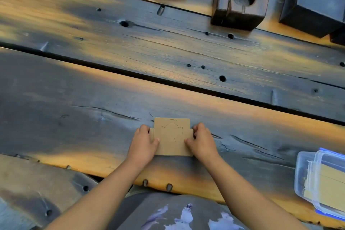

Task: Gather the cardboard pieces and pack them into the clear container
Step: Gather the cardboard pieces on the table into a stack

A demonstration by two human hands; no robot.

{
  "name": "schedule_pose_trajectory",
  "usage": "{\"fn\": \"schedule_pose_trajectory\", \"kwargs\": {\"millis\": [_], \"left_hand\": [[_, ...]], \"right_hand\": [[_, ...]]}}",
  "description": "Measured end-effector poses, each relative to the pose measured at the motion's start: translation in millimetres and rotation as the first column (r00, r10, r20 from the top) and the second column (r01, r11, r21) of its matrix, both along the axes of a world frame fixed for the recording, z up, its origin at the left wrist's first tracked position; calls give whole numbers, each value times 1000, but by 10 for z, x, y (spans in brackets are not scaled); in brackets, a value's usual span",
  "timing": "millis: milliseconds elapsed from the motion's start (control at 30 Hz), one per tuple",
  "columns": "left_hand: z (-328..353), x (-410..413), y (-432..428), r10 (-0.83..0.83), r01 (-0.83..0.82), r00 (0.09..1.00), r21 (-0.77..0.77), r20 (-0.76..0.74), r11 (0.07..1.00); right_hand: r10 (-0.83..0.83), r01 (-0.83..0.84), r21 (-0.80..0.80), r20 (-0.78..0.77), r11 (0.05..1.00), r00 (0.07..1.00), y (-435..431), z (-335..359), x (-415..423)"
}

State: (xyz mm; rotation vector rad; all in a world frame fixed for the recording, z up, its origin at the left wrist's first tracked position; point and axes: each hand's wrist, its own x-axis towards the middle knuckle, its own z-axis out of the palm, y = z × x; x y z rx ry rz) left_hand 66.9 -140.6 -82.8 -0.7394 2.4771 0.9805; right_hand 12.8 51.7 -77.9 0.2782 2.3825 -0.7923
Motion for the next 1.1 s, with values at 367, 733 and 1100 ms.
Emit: {"fn": "schedule_pose_trajectory", "kwargs": {"millis": [367, 733, 1100], "left_hand": [[21, -57, 5, 100, -114, 983, 93, 152, 989], [78, -115, 148, 63, -78, 980, 74, 190, 994], [497, -242, 1028, -63, 62, 998, 101, 15, 993]], "right_hand": [[-125, 129, -38, 83, 991, 989, -7, -33, 16], [-219, 228, -80, 105, 970, 970, 70, -19, 73], [-366, 354, -164, -48, 921, 929, 1057, 412, 161]]}}
